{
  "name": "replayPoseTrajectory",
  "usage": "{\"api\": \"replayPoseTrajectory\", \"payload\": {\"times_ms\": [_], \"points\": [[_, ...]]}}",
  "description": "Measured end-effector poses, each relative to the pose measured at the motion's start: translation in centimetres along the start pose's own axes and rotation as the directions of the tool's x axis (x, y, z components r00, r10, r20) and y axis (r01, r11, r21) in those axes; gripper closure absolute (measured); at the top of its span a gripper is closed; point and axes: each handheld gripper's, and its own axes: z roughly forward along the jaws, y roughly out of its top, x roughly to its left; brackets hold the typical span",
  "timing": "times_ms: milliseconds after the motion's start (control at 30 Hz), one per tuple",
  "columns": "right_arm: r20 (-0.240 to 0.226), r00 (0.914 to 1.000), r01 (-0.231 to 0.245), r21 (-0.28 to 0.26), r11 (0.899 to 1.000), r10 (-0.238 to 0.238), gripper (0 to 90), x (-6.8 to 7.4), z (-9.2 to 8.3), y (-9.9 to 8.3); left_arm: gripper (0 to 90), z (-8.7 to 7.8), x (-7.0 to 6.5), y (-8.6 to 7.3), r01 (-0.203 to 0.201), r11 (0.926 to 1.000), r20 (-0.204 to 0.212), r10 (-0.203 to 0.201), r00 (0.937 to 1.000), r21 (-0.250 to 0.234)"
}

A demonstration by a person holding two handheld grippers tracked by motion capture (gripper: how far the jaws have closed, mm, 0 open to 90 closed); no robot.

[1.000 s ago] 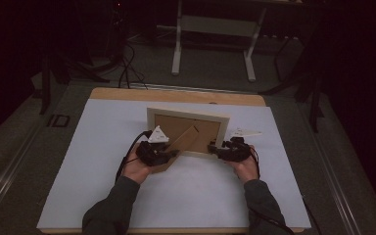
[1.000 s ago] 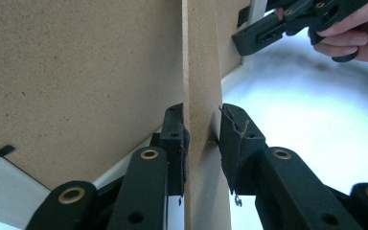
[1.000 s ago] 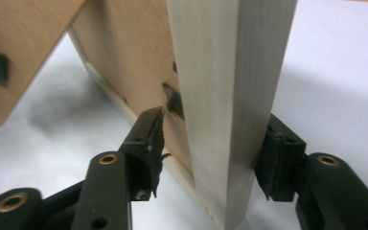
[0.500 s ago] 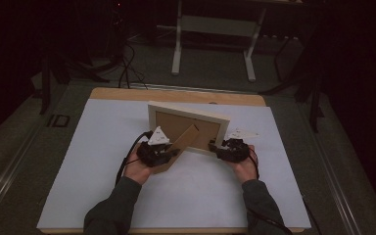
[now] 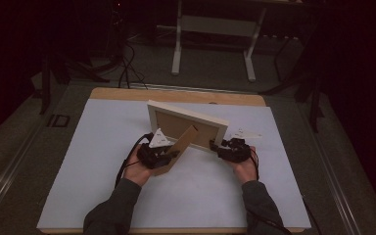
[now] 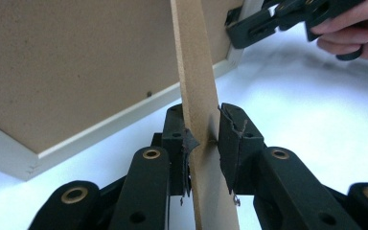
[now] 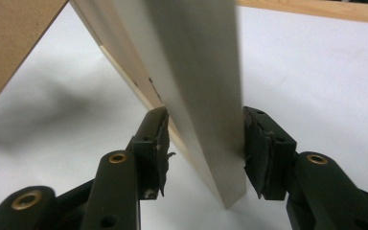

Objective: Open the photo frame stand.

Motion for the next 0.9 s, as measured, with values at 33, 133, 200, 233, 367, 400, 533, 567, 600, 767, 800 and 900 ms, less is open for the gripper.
{"api": "replayPoseTrajectory", "payload": {"times_ms": [33, 133, 200, 233, 367, 400, 533, 567, 600, 767, 800, 900], "points": [[-0.001, 1.0000, -0.007, -0.001, 1.000, 0.007, 53.7, 0.0, -0.1, -0.1, 74.5, 0.0, -0.1, -0.1, -0.004, 1.0000, -0.004, 0.004, 1.0000, 0.003], [-0.003, 0.9999, -0.016, -0.009, 1.000, 0.015, 52.2, -0.1, -0.5, -0.6, 74.9, -0.1, -0.2, -0.3, -0.003, 1.0000, -0.006, 0.003, 1.0000, 0.000], [0.002, 0.9999, -0.016, -0.011, 1.000, 0.016, 51.8, 0.0, -0.7, -0.8, 75.3, -0.1, -0.3, -0.4, -0.008, 1.0000, -0.006, 0.008, 0.9999, 0.005], [0.000, 0.9999, -0.015, -0.009, 1.000, 0.015, 52.1, 0.0, -0.8, -1.0, 75.5, -0.2, -0.3, -0.4, -0.007, 1.0000, -0.007, 0.007, 1.0000, 0.003], [-0.008, 0.9999, -0.011, -0.005, 1.000, 0.011, 52.3, 0.2, -1.4, -1.5, 75.8, -0.2, -0.4, -0.5, -0.010, 0.9999, -0.010, 0.010, 0.9999, -0.002], [-0.009, 0.9999, -0.010, -0.003, 1.000, 0.010, 52.5, 0.2, -1.5, -1.6, 75.8, -0.2, -0.5, -0.6, -0.010, 0.9999, -0.011, 0.010, 0.9999, -0.004], [-0.012, 0.9999, -0.008, 0.000, 1.000, 0.008, 54.1, 0.4, -1.8, -1.8, 75.7, -0.2, -0.7, -0.8, -0.016, 0.9999, -0.028, 0.016, 0.9995, -0.004], [-0.012, 0.9999, -0.006, -0.001, 1.000, 0.006, 54.3, 0.5, -1.9, -1.8, 75.7, -0.1, -0.7, -0.8, -0.014, 0.9999, -0.033, 0.013, 0.9994, -0.010], [-0.012, 0.9999, -0.006, 0.002, 1.000, 0.006, 54.4, 0.6, -1.9, -1.8, 75.7, -0.1, -0.8, -0.9, -0.013, 0.9998, -0.036, 0.013, 0.9993, -0.013], [-0.003, 1.0000, 0.000, 0.006, 1.000, 0.000, 54.7, 0.8, -2.1, -1.8, 75.7, -0.1, -1.1, -1.5, -0.017, 0.9997, -0.052, 0.016, 0.9985, -0.018], [0.002, 1.0000, -0.010, 0.004, 1.000, 0.010, 54.6, 0.8, -2.2, -1.8, 75.8, 0.0, -1.2, -1.7, -0.019, 0.9997, -0.060, 0.018, 0.9981, -0.016], [0.004, 0.9999, -0.011, 0.003, 1.000, 0.011, 54.6, 0.8, -2.3, -1.8, 75.8, 0.0, -1.2, -1.8, -0.026, 0.9996, -0.069, 0.026, 0.9972, -0.006]]}}
